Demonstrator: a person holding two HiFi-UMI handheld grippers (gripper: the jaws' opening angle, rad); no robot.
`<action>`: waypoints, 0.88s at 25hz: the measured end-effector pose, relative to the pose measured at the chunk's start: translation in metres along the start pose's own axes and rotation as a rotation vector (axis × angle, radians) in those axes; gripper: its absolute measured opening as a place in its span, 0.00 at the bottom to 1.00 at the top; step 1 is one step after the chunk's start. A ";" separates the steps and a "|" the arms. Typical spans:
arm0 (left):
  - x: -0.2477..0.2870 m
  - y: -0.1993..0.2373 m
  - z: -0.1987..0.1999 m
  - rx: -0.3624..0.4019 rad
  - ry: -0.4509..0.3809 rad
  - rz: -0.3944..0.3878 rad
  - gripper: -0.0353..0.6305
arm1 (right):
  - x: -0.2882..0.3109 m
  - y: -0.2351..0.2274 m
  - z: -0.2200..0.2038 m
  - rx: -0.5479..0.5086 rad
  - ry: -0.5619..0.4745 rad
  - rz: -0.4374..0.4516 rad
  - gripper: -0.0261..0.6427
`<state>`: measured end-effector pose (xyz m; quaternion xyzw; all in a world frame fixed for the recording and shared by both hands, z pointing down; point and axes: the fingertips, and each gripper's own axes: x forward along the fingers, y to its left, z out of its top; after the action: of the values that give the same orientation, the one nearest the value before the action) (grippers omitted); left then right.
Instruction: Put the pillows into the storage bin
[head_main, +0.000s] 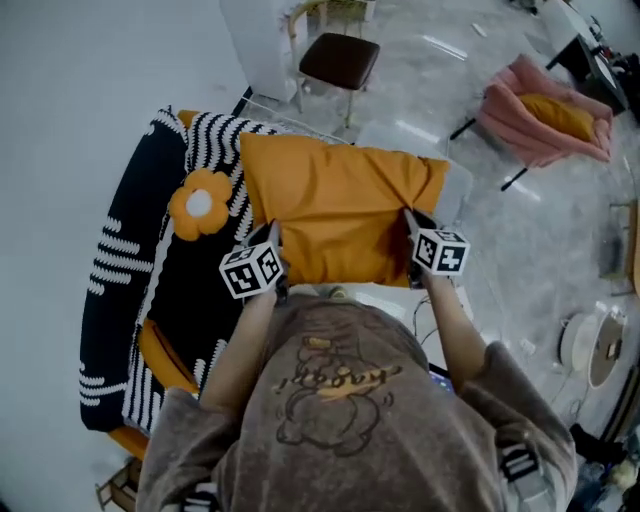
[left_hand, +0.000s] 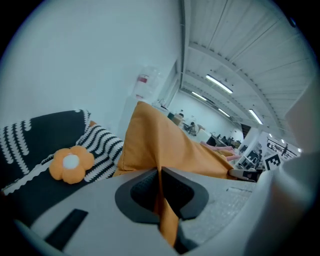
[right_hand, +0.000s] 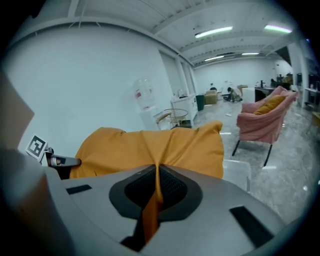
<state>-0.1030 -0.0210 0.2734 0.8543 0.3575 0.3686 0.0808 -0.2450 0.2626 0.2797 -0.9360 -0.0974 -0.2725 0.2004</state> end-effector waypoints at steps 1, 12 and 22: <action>0.015 -0.017 0.002 0.018 0.013 -0.029 0.07 | -0.008 -0.019 0.003 0.021 -0.017 -0.030 0.06; 0.189 -0.169 0.017 0.212 0.188 -0.283 0.07 | -0.051 -0.191 0.022 0.208 -0.102 -0.320 0.06; 0.327 -0.235 0.062 0.305 0.324 -0.389 0.07 | -0.011 -0.283 0.074 0.312 -0.093 -0.450 0.06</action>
<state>-0.0352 0.3775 0.3211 0.7021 0.5741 0.4196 -0.0375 -0.3015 0.5482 0.3077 -0.8602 -0.3528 -0.2486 0.2716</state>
